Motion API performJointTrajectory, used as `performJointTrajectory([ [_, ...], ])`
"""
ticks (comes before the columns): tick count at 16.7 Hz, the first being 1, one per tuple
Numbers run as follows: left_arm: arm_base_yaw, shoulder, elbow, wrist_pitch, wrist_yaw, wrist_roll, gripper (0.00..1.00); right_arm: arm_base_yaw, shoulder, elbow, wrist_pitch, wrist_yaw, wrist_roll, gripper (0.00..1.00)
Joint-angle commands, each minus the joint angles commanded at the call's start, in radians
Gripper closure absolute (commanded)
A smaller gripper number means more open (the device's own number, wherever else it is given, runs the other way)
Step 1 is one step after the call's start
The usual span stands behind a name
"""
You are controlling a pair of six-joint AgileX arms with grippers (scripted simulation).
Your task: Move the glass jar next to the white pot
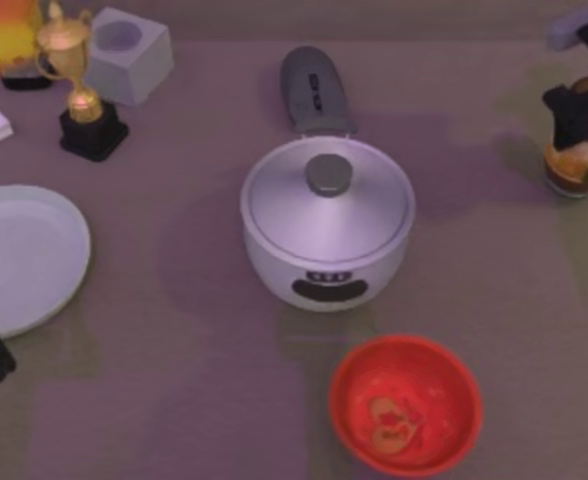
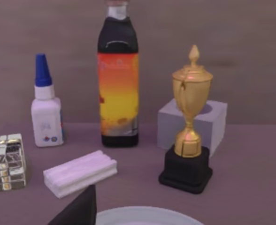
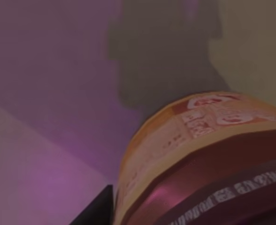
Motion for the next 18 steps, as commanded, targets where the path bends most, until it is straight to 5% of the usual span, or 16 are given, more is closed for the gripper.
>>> performJointTrajectory([
  [8,0.000,0.000,0.000,0.000,0.000,0.000,0.00,0.010,-0.393,-0.321,-0.058,-0.003,0.000,1.00],
  [18,0.000,0.000,0.000,0.000,0.000,0.000,0.00,0.053,-0.410,-0.366,-0.033,0.020,0.113,1.00],
])
